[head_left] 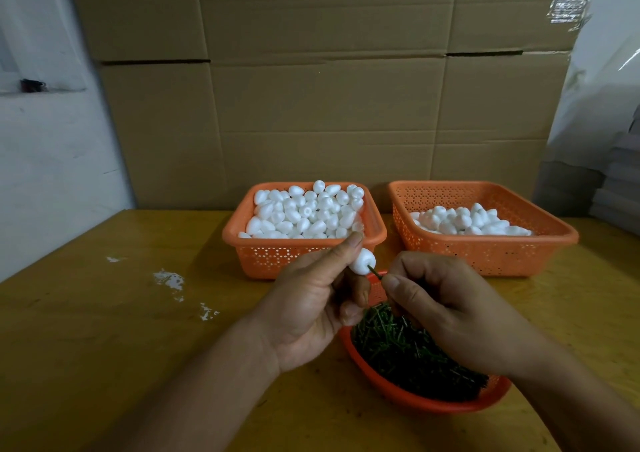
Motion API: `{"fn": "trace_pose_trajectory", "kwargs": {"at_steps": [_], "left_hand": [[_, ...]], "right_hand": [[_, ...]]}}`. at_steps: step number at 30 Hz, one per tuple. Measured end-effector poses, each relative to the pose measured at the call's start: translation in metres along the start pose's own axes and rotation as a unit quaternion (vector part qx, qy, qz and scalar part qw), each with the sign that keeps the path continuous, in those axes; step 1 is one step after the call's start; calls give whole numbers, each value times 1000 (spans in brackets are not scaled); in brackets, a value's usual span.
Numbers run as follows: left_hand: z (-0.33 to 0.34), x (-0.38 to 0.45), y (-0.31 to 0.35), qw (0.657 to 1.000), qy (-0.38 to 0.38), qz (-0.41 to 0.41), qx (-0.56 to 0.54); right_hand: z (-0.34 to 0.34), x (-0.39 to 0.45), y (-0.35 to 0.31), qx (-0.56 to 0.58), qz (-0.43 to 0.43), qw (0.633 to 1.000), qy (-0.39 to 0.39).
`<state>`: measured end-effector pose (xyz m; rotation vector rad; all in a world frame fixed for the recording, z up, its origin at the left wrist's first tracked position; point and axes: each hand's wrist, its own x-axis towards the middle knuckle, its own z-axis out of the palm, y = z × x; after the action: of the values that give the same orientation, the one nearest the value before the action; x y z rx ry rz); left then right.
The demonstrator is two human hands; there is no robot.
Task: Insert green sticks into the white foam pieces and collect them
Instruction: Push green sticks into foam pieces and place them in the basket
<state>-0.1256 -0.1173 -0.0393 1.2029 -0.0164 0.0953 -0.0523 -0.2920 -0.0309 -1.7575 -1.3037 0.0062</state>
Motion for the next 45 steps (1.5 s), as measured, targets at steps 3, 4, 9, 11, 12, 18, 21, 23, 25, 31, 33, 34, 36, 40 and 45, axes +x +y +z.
{"fn": "trace_pose_trajectory", "kwargs": {"at_steps": [3,4,9,11,12,18,21,23,25,31,33,34,36,40,45], "left_hand": [[-1,0,0,1000,-1,3,13],[-1,0,0,1000,-1,3,17],[0,-1,-3,999,-3,12,32],[0,0,-3,999,-5,16,30],[0,0,-3,999,-5,19,28],[1,-1,-2,998,-1,46,43],[2,-1,-2,997,2,54,47],[2,-2,-2,997,2,59,48],[1,-2,-1,996,3,70,53],[3,-2,-2,991,15,106,76],[4,-2,-2,990,19,116,83],[4,-2,-2,989,20,120,87],[4,-2,-3,987,24,126,97],[4,-3,-3,983,34,139,111],[4,-2,-4,981,41,153,112]], "right_hand": [[1,0,-1,-4,1,1000,8],[2,0,-1,-7,0,1000,13],[4,0,-2,-11,-2,1000,29],[5,0,-2,-16,-5,999,38],[5,0,-2,-20,-7,999,44],[9,-1,-2,-59,-21,994,86],[10,-1,-3,-88,-39,989,110],[11,-1,-3,-106,-47,985,126],[13,-2,-3,-119,-51,982,138],[17,0,-6,-172,-74,969,161],[19,0,-6,-177,-74,967,169],[21,-1,-6,-174,-75,967,172],[22,-1,-6,-160,-77,968,179],[24,0,-5,-134,-65,971,189],[26,-1,-3,-87,-60,976,192]]}}
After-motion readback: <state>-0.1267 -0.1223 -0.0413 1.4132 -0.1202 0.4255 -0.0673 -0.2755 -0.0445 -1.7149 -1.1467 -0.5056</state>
